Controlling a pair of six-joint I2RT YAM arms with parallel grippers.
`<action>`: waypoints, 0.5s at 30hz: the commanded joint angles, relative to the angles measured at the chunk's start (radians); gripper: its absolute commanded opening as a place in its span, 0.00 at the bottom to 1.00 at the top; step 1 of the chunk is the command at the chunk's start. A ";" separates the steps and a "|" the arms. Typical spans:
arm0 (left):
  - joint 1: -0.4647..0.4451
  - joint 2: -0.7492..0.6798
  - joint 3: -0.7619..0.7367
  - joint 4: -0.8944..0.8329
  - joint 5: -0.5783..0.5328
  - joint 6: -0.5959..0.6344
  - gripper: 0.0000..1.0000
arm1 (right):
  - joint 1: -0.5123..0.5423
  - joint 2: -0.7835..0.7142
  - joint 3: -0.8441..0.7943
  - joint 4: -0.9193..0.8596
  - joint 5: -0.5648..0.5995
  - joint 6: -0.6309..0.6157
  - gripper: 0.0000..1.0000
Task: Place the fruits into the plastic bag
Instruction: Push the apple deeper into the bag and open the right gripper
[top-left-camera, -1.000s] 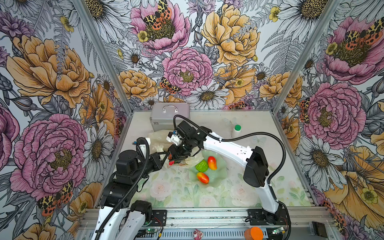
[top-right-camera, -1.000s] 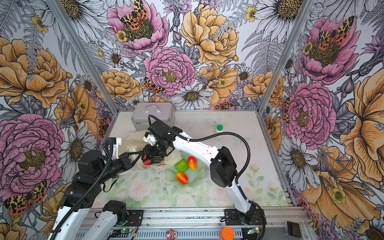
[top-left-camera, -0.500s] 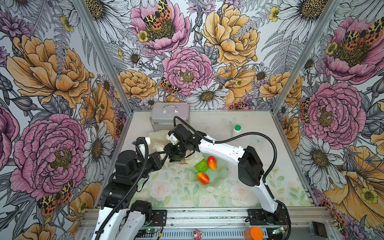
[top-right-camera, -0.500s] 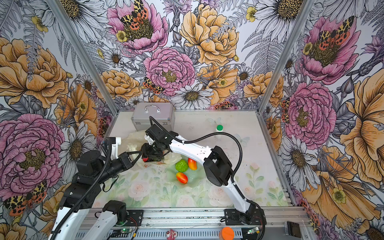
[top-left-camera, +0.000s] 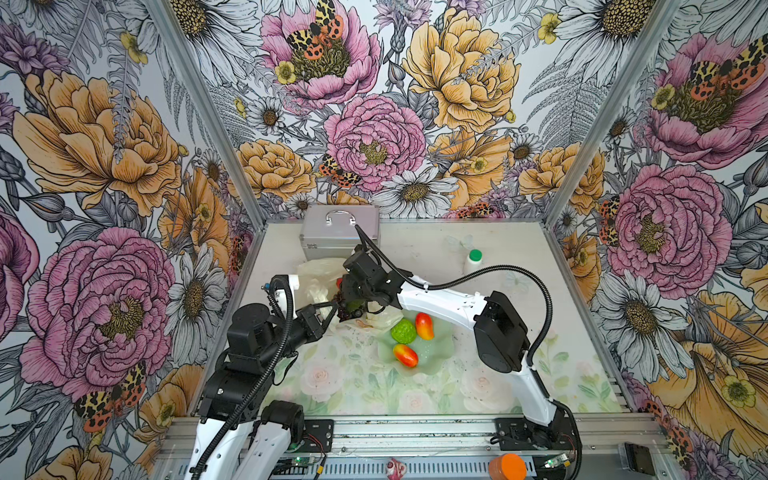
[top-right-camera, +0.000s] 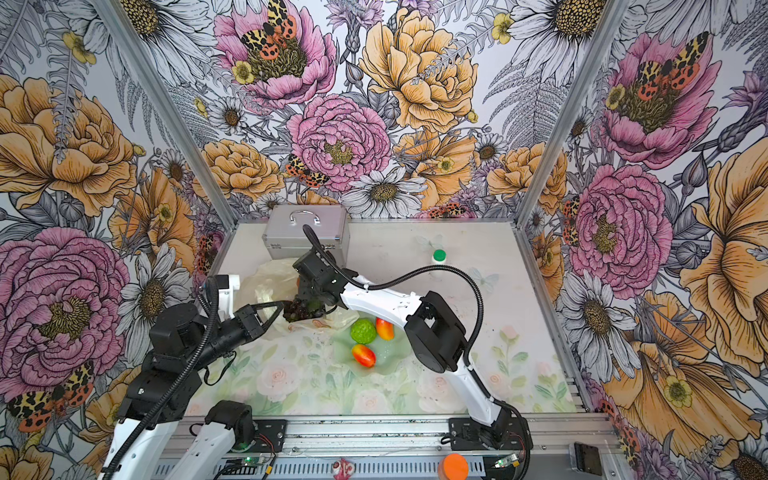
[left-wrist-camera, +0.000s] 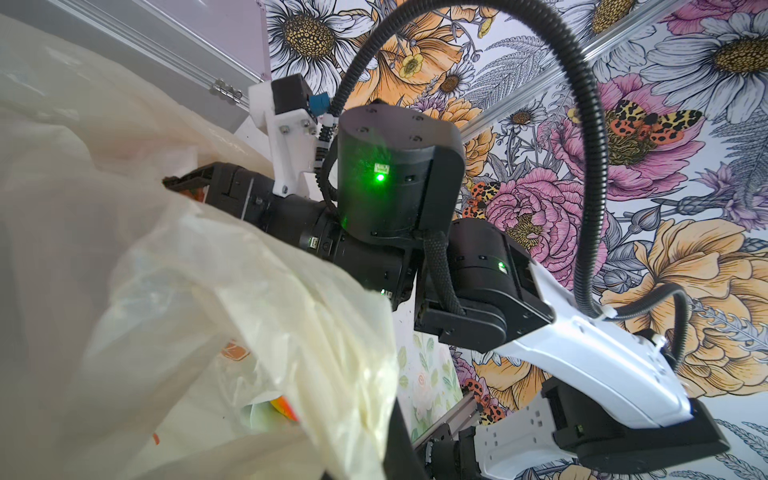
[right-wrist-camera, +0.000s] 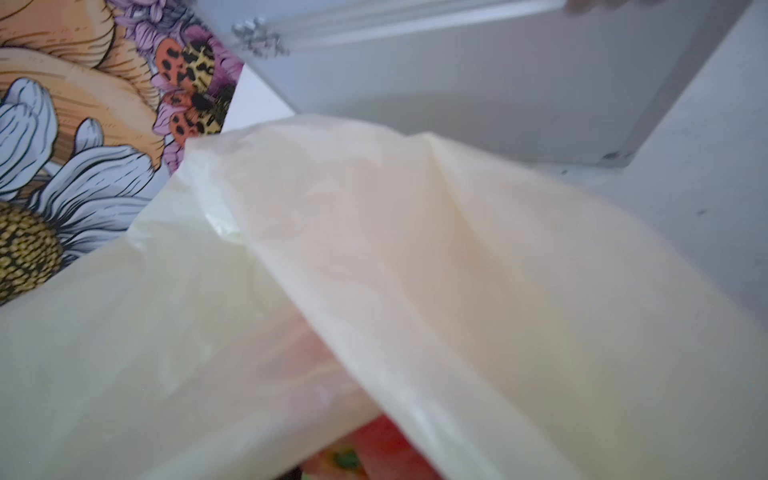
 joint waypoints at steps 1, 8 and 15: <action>0.009 -0.032 -0.013 0.012 0.012 -0.016 0.00 | -0.021 -0.055 0.002 0.030 0.219 -0.154 0.40; 0.009 -0.058 -0.030 -0.014 0.002 -0.017 0.00 | -0.044 -0.094 0.034 0.030 0.410 -0.375 0.40; 0.010 -0.048 -0.035 -0.011 -0.005 -0.012 0.00 | -0.066 -0.150 0.054 0.018 0.151 -0.479 0.40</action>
